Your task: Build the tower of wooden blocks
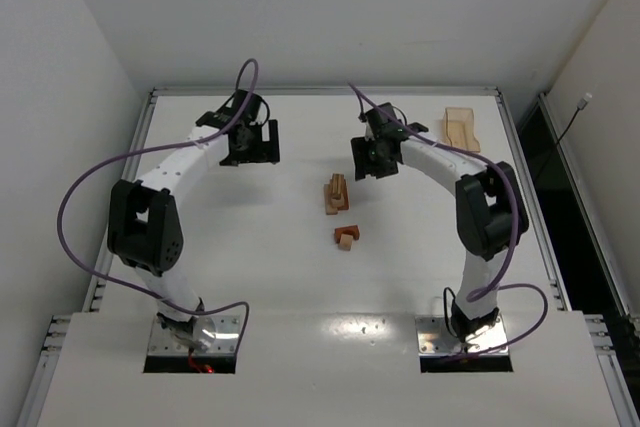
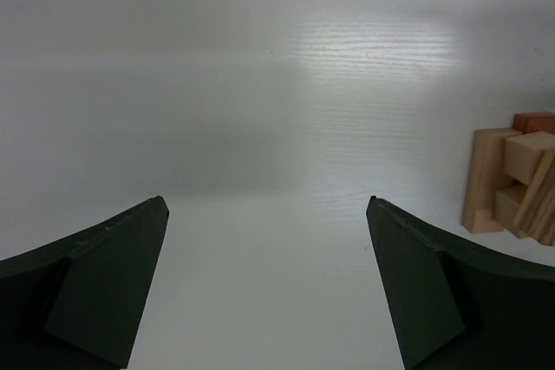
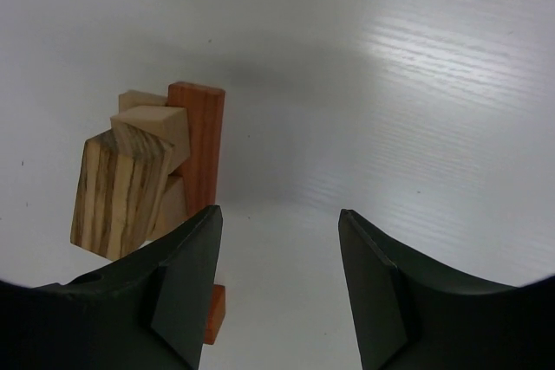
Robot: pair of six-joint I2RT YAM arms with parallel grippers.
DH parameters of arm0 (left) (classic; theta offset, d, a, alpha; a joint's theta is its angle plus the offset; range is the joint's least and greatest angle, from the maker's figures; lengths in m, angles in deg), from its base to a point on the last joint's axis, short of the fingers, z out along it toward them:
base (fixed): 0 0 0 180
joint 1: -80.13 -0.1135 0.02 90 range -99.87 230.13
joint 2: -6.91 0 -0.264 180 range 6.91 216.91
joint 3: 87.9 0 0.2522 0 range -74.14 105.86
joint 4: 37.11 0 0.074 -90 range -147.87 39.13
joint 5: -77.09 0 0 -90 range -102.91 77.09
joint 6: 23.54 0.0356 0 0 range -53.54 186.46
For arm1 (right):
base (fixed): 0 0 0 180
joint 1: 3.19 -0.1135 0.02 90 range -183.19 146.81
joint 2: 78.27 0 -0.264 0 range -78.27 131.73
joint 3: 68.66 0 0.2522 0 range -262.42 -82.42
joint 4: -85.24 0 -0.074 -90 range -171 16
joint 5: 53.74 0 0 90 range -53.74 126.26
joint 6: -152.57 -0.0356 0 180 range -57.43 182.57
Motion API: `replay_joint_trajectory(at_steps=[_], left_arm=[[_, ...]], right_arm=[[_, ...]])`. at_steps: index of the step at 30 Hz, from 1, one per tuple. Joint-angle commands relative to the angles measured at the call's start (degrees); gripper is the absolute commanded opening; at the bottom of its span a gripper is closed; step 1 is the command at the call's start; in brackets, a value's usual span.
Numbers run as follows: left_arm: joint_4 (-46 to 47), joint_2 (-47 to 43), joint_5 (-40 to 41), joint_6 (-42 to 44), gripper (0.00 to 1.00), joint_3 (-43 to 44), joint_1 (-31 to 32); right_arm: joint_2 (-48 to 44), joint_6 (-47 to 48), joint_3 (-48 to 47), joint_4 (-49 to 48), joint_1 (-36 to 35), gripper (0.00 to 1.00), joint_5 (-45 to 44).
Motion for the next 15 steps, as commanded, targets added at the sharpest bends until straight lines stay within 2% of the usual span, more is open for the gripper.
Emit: replay_joint_trajectory(at_steps=[1,15], left_arm=[[2.3,-4.94,-1.35,0.78,0.98,-0.49,-0.78],[2.3,-3.71,-4.69,0.25,0.98,0.04,-2.36]], right_arm=[[1.02,-2.84,-2.52,0.59,-1.68,0.53,-0.87],[5.77,-3.9,-6.3,0.59,-3.89,0.55,-0.87]])
